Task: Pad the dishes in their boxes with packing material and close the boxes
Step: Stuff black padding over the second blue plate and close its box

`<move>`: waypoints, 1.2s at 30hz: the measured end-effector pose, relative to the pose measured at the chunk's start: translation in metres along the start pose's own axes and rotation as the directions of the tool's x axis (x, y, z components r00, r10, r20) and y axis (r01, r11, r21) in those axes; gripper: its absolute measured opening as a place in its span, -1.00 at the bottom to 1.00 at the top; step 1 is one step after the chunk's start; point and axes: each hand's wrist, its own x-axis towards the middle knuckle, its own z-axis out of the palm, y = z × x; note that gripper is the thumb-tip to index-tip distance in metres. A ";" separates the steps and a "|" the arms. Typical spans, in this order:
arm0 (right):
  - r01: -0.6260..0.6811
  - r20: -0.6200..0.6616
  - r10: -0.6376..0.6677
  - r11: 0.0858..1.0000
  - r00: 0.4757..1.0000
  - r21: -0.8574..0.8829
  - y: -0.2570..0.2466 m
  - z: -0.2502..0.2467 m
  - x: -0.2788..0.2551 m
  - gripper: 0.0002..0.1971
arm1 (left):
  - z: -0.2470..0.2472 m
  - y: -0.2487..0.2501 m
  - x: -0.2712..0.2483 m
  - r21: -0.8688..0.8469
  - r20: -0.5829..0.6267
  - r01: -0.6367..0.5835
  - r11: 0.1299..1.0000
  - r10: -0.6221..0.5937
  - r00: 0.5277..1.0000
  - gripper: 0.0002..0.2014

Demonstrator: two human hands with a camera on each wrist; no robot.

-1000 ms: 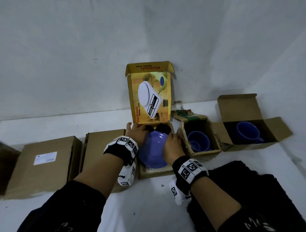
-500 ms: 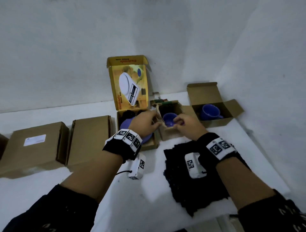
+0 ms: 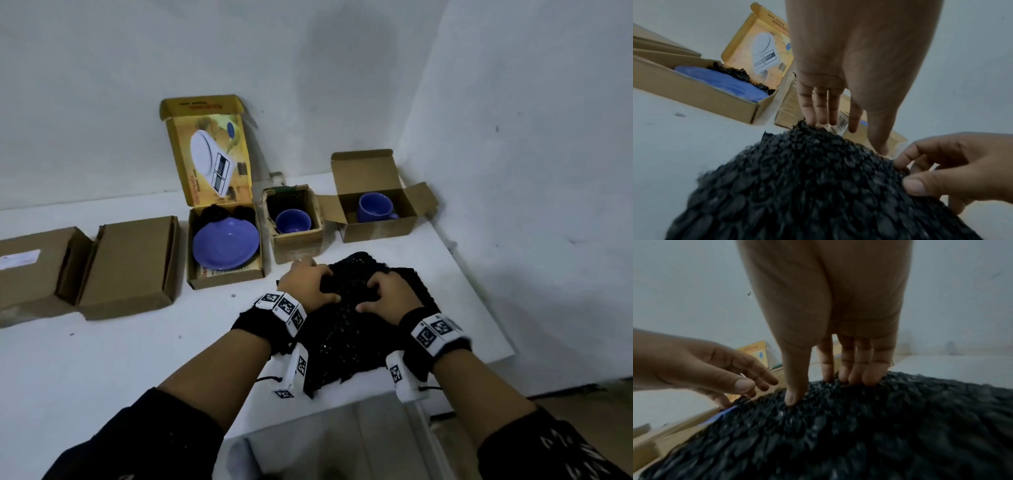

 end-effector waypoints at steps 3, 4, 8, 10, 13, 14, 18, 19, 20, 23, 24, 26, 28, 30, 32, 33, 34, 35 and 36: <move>0.049 -0.054 -0.048 0.999 0.997 0.018 0.006 0.014 -0.003 -0.67 | 0.013 0.008 -0.007 0.058 -0.022 0.052 0.997 -0.051 0.998 -0.45; 0.066 -0.062 -0.065 0.998 0.996 0.019 0.007 0.017 -0.003 -0.74 | 0.016 0.009 -0.008 0.069 -0.037 0.062 0.996 -0.060 0.998 -0.49; 0.110 -0.083 -0.105 0.992 0.991 0.057 0.006 0.020 -0.004 -0.91 | 0.021 0.012 -0.013 0.116 -0.137 0.068 0.991 -0.052 0.989 -0.68; 0.137 -0.114 -0.128 0.987 0.985 0.080 0.007 0.018 -0.006 -0.91 | 0.020 0.016 -0.015 0.095 -0.185 0.064 0.993 -0.046 0.982 -0.78; 0.164 -0.208 -0.144 0.983 0.967 0.078 0.007 0.012 -0.010 -0.70 | 0.015 0.022 -0.017 -0.172 -0.216 0.019 0.985 -0.056 0.975 -0.86; 0.160 -0.228 -0.137 0.984 0.964 0.084 0.006 0.008 -0.012 -0.60 | 0.013 0.024 -0.017 -0.300 -0.201 0.002 0.954 -0.066 0.977 -0.85; 0.182 -0.171 -0.145 0.957 0.975 0.224 -0.005 -0.009 -0.014 -0.26 | -0.002 0.031 -0.016 -0.539 -0.172 -0.074 0.839 -0.024 0.985 -0.81; 0.203 -0.142 -0.169 0.938 0.975 0.281 -0.008 -0.013 -0.013 -0.31 | -0.007 0.032 -0.017 -0.573 -0.180 -0.108 0.812 0.004 0.984 -0.84; 0.213 -0.103 -0.189 0.915 0.977 0.342 -0.011 -0.017 -0.012 -0.42 | -0.012 0.033 -0.018 -0.605 -0.184 -0.133 0.785 0.024 0.983 -0.86; 0.248 -0.028 -0.264 0.861 0.964 0.445 -0.024 -0.026 -0.012 -0.81 | -0.027 0.033 -0.024 -0.659 -0.241 -0.194 0.726 0.040 0.970 -0.84; 0.263 -0.038 -0.279 0.839 0.960 0.477 -0.029 -0.028 -0.012 -0.85 | -0.029 0.029 -0.024 -0.657 -0.287 -0.204 0.726 0.010 0.958 -0.84; 0.265 -0.070 -0.274 0.780 0.959 0.566 -0.042 -0.030 -0.012 -0.85 | -0.032 0.021 -0.026 -0.686 -0.352 -0.198 0.701 -0.081 0.933 -0.68; 0.241 -0.080 -0.252 0.709 0.964 0.663 -0.057 -0.029 -0.009 -0.80 | -0.037 0.014 -0.031 -0.802 -0.274 -0.110 0.587 -0.199 0.941 -0.37; 0.226 -0.084 -0.239 0.666 0.967 0.711 -0.075 -0.027 -0.005 -0.74 | -0.039 0.002 -0.035 -0.865 -0.193 -0.045 0.500 -0.248 0.949 -0.31; 0.237 -0.117 -0.226 0.633 0.967 0.737 -0.091 -0.022 0.002 -0.68 | -0.042 -0.012 -0.037 -0.877 -0.193 -0.029 0.479 -0.296 0.936 -0.40; 0.257 -0.151 -0.219 0.617 0.964 0.744 -0.100 -0.018 0.004 -0.64 | -0.045 -0.020 -0.040 -0.877 -0.205 -0.022 0.479 -0.332 0.921 -0.42; 0.290 -0.194 -0.220 0.606 0.956 0.741 -0.108 -0.015 0.006 -0.59 | -0.048 -0.029 -0.041 -0.874 -0.219 -0.015 0.487 -0.366 0.904 -0.41; 0.335 -0.238 -0.238 0.611 0.942 0.717 -0.114 -0.011 0.008 -0.55 | -0.052 -0.038 -0.043 -0.863 -0.239 -0.017 0.504 -0.378 0.894 -0.38; 0.379 -0.268 -0.269 0.640 0.925 0.668 -0.121 -0.007 0.010 -0.55 | -0.055 -0.047 -0.045 -0.844 -0.265 -0.022 0.537 -0.380 0.886 -0.38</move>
